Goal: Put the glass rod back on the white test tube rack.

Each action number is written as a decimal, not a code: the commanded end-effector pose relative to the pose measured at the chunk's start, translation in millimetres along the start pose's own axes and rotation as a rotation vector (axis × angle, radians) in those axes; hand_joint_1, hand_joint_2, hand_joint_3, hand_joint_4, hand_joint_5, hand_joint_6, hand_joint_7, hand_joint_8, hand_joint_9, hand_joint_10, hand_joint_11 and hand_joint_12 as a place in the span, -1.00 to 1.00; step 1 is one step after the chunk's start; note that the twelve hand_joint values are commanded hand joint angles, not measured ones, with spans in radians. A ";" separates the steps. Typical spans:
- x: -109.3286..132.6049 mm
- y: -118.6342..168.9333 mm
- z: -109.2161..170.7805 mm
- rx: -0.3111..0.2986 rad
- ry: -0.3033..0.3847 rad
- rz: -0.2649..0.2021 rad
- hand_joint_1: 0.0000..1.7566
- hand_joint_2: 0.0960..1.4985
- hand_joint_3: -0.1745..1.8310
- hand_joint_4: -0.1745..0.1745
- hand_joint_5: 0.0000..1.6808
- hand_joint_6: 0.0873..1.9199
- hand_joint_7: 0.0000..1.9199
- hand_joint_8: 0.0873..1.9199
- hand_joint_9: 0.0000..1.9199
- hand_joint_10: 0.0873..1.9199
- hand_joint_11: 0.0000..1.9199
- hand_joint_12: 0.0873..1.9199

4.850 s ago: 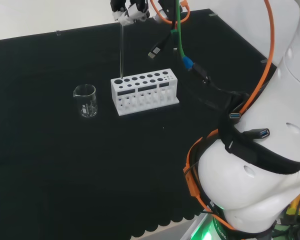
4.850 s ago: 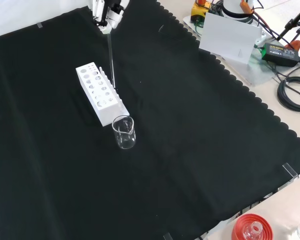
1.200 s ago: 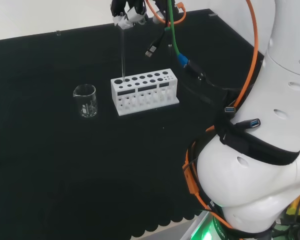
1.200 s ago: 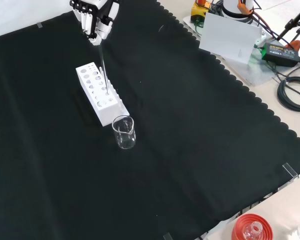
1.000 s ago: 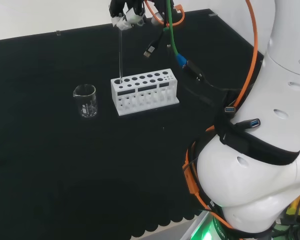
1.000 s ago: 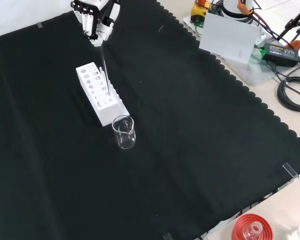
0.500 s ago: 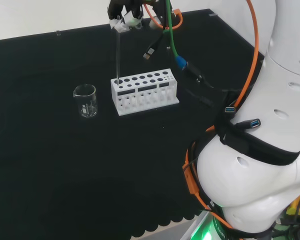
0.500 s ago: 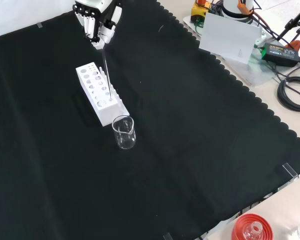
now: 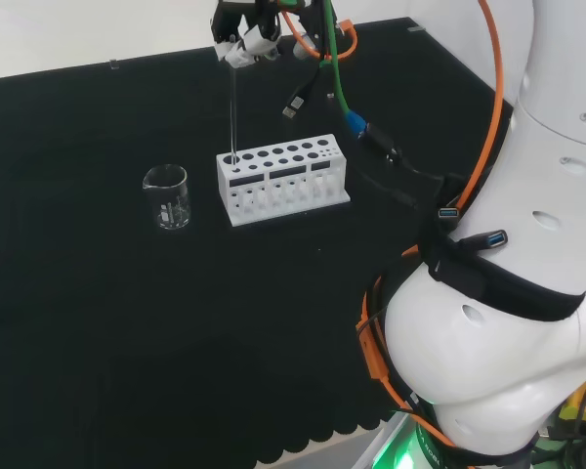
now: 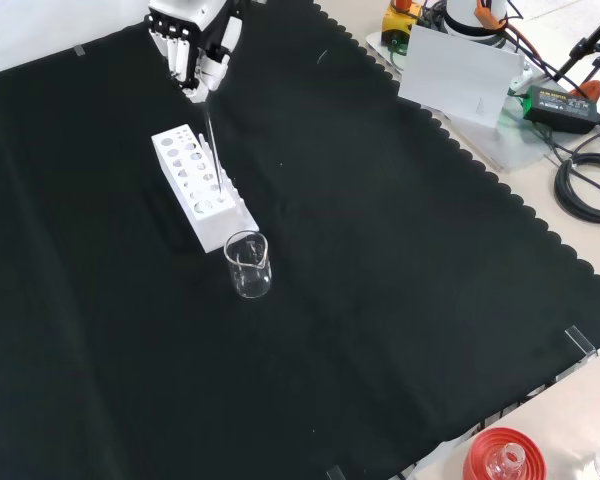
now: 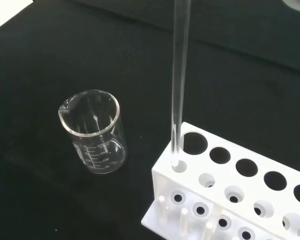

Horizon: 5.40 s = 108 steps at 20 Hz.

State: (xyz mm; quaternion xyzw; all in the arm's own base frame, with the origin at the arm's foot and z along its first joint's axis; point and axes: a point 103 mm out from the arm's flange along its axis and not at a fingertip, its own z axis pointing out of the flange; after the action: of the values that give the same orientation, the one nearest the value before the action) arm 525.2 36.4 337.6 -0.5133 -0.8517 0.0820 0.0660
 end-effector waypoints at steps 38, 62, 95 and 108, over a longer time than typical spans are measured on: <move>-12.7 33.1 51.2 0.056 0.013 -0.021 0.47 0.47 -1.00 -1.00 0.31 -0.21 0.20 -0.19 0.74 -0.49 0.65 -0.33; -22.7 41.0 73.8 0.063 0.021 -0.037 0.47 0.47 -1.00 -1.00 0.31 -0.21 0.20 -0.19 0.74 -0.49 0.66 -0.33; -35.5 5.6 31.8 0.089 0.070 -0.015 0.41 0.14 -1.00 -0.77 -0.58 -0.46 -0.04 -0.30 0.94 -1.00 0.92 -0.66; -41.1 -15.7 4.5 0.035 0.100 0.015 0.41 0.14 -1.00 -0.79 -0.54 -0.47 -0.03 -0.30 0.94 -1.00 0.92 -0.66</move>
State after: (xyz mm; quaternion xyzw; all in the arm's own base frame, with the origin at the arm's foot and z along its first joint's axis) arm 539.0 4.8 313.5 -0.5116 -0.8455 0.0972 0.1177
